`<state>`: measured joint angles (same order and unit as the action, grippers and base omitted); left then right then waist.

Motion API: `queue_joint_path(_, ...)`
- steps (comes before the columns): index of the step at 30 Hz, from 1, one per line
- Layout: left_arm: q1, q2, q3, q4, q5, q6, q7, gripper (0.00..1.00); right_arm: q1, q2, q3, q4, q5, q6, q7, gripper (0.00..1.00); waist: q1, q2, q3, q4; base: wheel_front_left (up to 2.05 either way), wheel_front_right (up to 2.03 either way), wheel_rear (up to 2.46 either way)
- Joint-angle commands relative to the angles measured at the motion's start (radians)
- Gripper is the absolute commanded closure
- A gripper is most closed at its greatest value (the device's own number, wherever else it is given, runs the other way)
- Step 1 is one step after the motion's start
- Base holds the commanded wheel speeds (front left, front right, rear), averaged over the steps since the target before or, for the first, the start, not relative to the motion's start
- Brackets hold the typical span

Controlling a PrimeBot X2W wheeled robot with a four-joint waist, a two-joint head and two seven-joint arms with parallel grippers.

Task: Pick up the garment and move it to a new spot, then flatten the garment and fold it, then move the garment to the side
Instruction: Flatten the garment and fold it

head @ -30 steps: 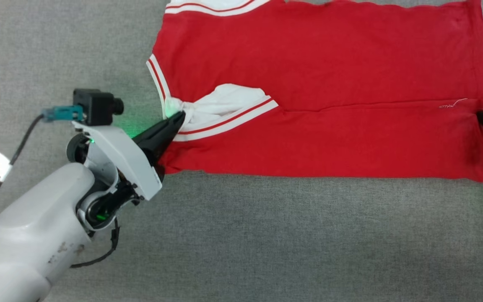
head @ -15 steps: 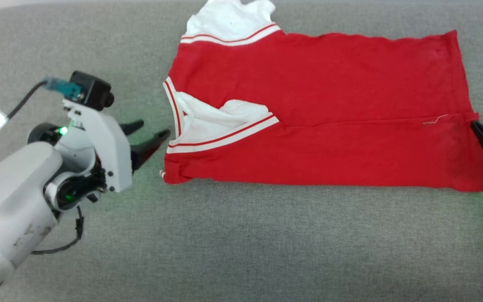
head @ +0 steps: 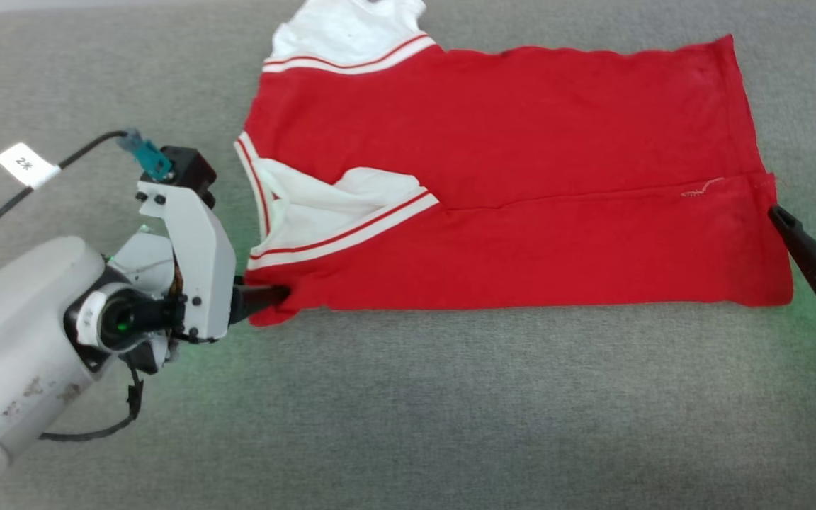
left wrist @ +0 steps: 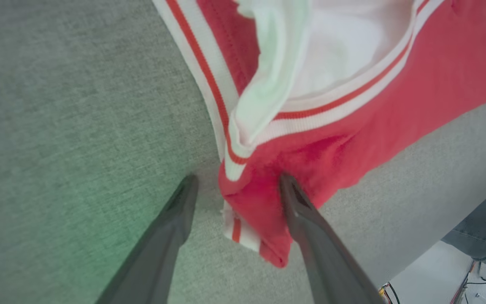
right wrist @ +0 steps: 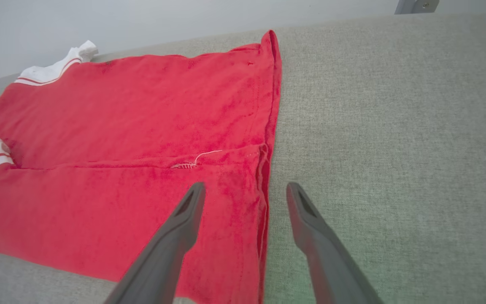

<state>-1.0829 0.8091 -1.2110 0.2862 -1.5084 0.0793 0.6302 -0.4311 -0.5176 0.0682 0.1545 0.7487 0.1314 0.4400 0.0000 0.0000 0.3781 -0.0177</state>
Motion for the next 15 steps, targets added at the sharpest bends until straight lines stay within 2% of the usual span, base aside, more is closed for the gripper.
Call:
queue_joint_path(1,0.024,-0.01,-0.001,0.01,-0.018,-0.009,0.006,0.02,-0.011,-0.002,0.002,-0.007,0.002,-0.002,0.001,0.0,0.0,0.0,0.025,-0.024,0.0,0.0,0.0)
queue_joint_path(2,0.034,-0.017,0.002,0.017,-0.032,-0.01,0.006,0.29,-0.012,-0.005,0.006,-0.009,-0.003,-0.002,0.004,0.0,0.0,0.0,0.03,-0.027,0.0,0.0,0.0)
queue_joint_path(3,0.041,-0.022,0.0,0.02,-0.035,-0.019,0.009,0.61,-0.012,-0.01,0.011,-0.013,-0.008,-0.002,0.007,0.0,0.0,0.0,0.033,-0.03,0.0,0.0,0.0)
queue_joint_path(4,0.047,-0.026,-0.001,0.02,-0.041,-0.03,0.011,0.86,-0.012,-0.017,0.018,-0.018,-0.012,-0.002,0.009,0.0,0.0,0.0,0.035,-0.032,0.0,0.0,0.0)
queue_joint_path(5,0.053,-0.032,-0.001,0.021,-0.05,-0.037,0.012,1.0,-0.013,-0.027,0.029,-0.027,-0.016,-0.002,0.017,0.0,0.0,0.0,0.037,-0.032,0.0,0.0,0.0)
queue_joint_path(10,0.053,-0.036,0.008,0.014,-0.039,-0.071,-0.016,1.0,-0.02,-0.109,0.115,-0.075,-0.034,-0.002,0.092,0.0,0.0,0.0,0.042,-0.024,0.0,0.0,0.0)
queue_joint_path(15,0.043,-0.048,0.008,0.011,-0.02,-0.088,-0.03,1.0,-0.056,-0.184,0.212,-0.088,-0.054,-0.002,0.241,0.0,0.0,0.0,0.047,-0.011,0.0,0.0,0.0)
